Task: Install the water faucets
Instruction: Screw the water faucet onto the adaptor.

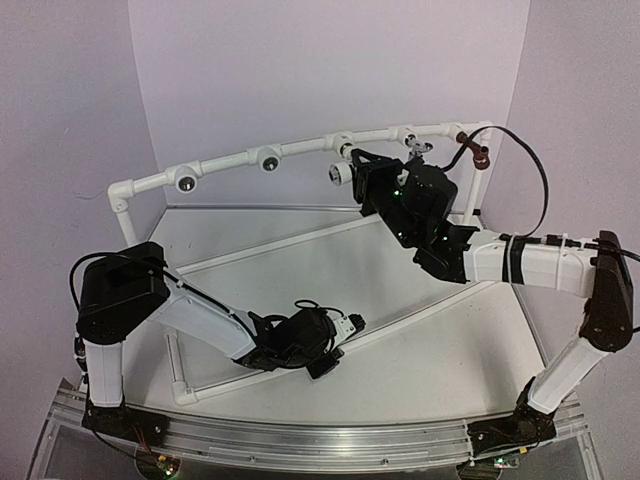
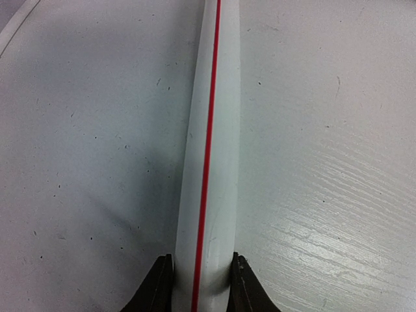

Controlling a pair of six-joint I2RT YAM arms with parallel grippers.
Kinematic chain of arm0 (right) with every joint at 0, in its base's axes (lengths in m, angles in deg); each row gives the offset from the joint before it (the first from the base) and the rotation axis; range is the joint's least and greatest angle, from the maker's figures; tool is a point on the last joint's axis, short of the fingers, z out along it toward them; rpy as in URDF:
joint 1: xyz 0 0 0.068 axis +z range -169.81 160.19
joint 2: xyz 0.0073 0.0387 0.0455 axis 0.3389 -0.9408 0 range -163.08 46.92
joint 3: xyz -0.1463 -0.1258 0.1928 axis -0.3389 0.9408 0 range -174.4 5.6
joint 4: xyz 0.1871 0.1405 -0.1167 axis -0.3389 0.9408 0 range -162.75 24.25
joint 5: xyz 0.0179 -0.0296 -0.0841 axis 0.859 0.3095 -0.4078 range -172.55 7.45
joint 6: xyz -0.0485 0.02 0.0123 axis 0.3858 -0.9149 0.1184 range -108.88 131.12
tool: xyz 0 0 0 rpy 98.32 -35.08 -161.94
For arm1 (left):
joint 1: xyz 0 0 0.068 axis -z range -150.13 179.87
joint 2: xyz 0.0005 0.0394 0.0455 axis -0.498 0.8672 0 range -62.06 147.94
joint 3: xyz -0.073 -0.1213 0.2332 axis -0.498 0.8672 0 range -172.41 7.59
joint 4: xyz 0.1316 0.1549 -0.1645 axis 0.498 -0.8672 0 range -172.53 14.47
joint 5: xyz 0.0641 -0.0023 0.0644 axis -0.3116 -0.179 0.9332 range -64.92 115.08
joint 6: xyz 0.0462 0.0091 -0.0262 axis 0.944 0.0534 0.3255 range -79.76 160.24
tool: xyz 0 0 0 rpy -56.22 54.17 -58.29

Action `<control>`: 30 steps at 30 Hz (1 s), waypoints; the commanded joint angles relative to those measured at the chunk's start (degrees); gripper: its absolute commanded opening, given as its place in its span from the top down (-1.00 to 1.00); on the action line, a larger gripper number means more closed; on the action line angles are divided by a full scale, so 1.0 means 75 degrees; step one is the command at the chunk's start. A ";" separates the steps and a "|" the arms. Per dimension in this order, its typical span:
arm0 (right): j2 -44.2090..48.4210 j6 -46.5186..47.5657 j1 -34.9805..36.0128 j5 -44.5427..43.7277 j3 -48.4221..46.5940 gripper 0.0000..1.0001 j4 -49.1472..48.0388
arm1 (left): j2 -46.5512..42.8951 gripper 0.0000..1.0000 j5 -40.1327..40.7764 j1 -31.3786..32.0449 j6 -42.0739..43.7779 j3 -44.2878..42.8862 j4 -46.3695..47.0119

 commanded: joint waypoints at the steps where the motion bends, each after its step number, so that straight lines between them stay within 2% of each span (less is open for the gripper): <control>1: -0.0501 -0.1124 -0.0363 -0.0618 -0.0160 1.00 0.0048 | 0.1179 1.00 -0.0447 0.0239 -0.1480 0.0541 -0.2361; 19: -0.0664 -0.3922 -0.0305 -0.0762 -0.0271 1.00 0.0093 | 0.1296 1.00 -0.0524 0.0242 -0.1433 0.0442 -0.2449; 27: -0.0720 -0.4338 -0.0302 -0.0940 -0.0685 1.00 0.0109 | 0.1310 1.00 -0.0507 0.0247 -0.1421 0.0430 -0.2461; 30: -0.0736 -0.4272 -0.0300 -0.0929 -0.0869 0.94 0.0077 | 0.1316 1.00 -0.0504 0.0239 -0.1421 0.0419 -0.2473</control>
